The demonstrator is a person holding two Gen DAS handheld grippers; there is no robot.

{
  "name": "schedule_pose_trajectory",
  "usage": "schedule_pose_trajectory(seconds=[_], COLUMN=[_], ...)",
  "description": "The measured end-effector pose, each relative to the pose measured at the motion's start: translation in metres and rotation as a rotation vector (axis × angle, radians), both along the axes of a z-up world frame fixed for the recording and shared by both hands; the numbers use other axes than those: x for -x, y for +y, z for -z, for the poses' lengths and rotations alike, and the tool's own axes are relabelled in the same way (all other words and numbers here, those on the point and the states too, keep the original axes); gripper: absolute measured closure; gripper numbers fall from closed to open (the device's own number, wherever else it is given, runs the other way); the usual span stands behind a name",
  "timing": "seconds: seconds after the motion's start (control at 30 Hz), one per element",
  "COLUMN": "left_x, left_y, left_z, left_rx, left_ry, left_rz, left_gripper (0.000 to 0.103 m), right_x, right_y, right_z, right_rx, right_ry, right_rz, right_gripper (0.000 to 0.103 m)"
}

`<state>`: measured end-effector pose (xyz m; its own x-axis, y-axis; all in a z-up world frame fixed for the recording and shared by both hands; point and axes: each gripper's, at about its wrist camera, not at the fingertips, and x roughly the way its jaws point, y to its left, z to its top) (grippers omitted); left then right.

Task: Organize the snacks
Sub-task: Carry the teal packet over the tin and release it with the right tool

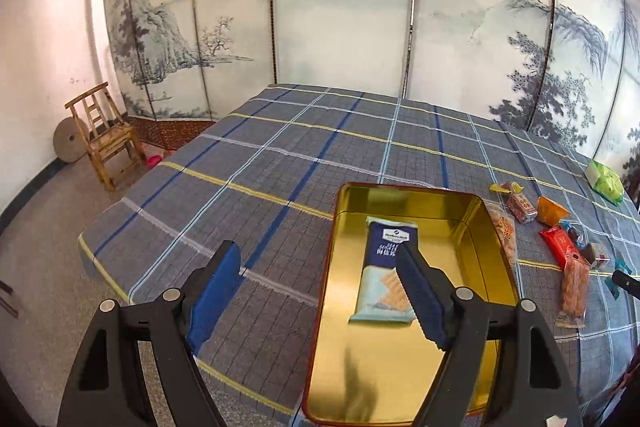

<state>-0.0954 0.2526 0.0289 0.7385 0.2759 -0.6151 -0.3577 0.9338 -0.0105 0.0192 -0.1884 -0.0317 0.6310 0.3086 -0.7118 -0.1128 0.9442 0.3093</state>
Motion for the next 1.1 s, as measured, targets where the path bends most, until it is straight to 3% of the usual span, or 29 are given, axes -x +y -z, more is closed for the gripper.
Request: schedule_pose_trajectory(seconds=[0.23, 0.43, 0.6, 0.77, 1.03, 1.1], left_x=[0.016, 0.023, 0.031, 0.035, 0.024, 0.024], left_y=[0.001, -0.008, -0.013, -0.010, -0.013, -0.014], left_z=[0.005, 0.007, 0.009, 0.011, 0.027, 0.030], left_rx=[0.000, -0.041, -0.083, -0.085, -0.063, -0.061], left_ry=[0.004, 0.005, -0.002, -0.005, 0.044, 0.051], left_rz=[-0.003, 0.049, 0.082, 0.092, 0.112, 0.118], left_gripper=[0.027, 0.026, 0.024, 0.022, 0.022, 0.022], right_x=[0.010, 0.010, 0.002, -0.015, -0.040, -0.045], right_y=[0.078, 0.166, 0.230, 0.268, 0.298, 0.296], right_z=[-0.050, -0.067, -0.059, -0.038, -0.018, -0.020], right_rx=[-0.051, -0.064, -0.022, -0.030, -0.027, -0.049], right_ry=[-0.068, -0.067, -0.045, 0.029, 0.092, 0.091], right_rz=[-0.190, -0.379, -0.498, -0.546, -0.555, -0.539], right_gripper=[0.065, 0.065, 0.065, 0.065, 0.063, 0.057])
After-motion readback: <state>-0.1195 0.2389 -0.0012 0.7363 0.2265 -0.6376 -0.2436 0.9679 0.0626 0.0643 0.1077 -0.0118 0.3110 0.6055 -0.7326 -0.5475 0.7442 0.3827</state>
